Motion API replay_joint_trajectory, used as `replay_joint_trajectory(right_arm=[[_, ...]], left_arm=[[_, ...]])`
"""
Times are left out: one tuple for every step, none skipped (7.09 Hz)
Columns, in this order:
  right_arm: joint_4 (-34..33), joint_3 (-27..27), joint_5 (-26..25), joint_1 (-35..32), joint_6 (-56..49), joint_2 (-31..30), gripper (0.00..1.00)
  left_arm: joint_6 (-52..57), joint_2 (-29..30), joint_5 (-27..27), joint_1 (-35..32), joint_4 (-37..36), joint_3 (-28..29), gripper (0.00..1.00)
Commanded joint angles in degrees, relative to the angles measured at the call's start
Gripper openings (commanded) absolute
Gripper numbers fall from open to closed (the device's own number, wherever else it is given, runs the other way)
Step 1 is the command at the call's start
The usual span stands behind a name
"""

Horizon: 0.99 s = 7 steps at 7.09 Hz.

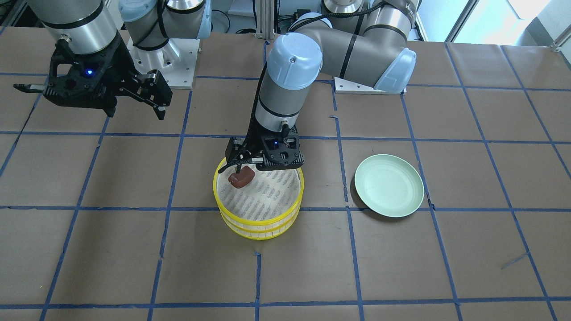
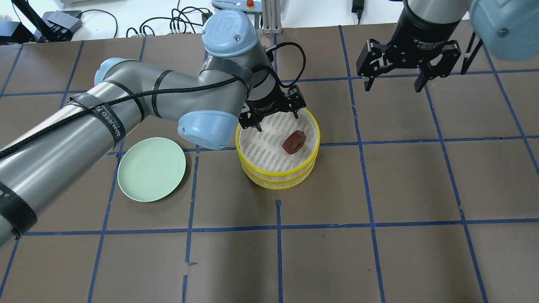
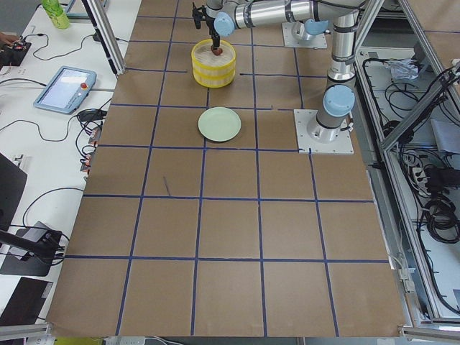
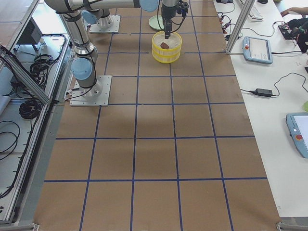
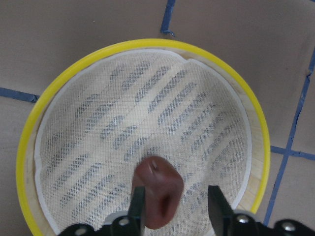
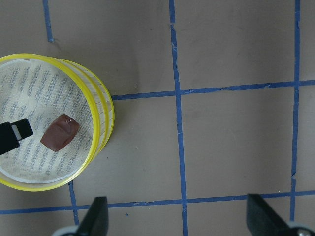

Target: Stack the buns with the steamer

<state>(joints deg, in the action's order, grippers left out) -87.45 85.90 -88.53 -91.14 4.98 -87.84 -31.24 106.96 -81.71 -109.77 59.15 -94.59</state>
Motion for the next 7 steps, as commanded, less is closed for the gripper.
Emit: replay_joint_trajectory(right_arm=[[0.00, -0.21, -0.06, 0.09, 0.11, 0.12, 1.00], [0.09, -0.21, -0.06, 0.09, 0.03, 0.04, 1.00], [0.00, -0.29, -0.06, 0.09, -0.06, 0.03, 1.00], [0.00, -0.29, -0.06, 0.09, -0.15, 0.03, 1.00], [0.00, -0.29, -0.06, 0.09, -0.15, 0.03, 1.00], [0.00, -0.29, -0.06, 0.09, -0.24, 0.12, 1.00], [0.00, -0.38, -0.06, 0.09, -0.24, 0.12, 1.00]], left_arm=[[16.91, -3.40, -4.93, 7.06, 0.87, 0.55, 1.00], [26.83, -6.82, -4.86, 11.98, 4.19, 0.64, 1.00], [35.11, -9.38, -4.95, 16.12, 8.13, 0.64, 1.00], [40.59, -12.28, -5.21, 20.17, 13.13, 0.73, 1.00], [42.56, -15.18, -5.39, 23.25, 17.71, 0.90, 1.00], [42.58, -17.64, -5.65, 25.20, 22.89, 2.03, 1.00], [42.58, -18.36, -5.91, 25.48, 25.20, 2.57, 1.00]])
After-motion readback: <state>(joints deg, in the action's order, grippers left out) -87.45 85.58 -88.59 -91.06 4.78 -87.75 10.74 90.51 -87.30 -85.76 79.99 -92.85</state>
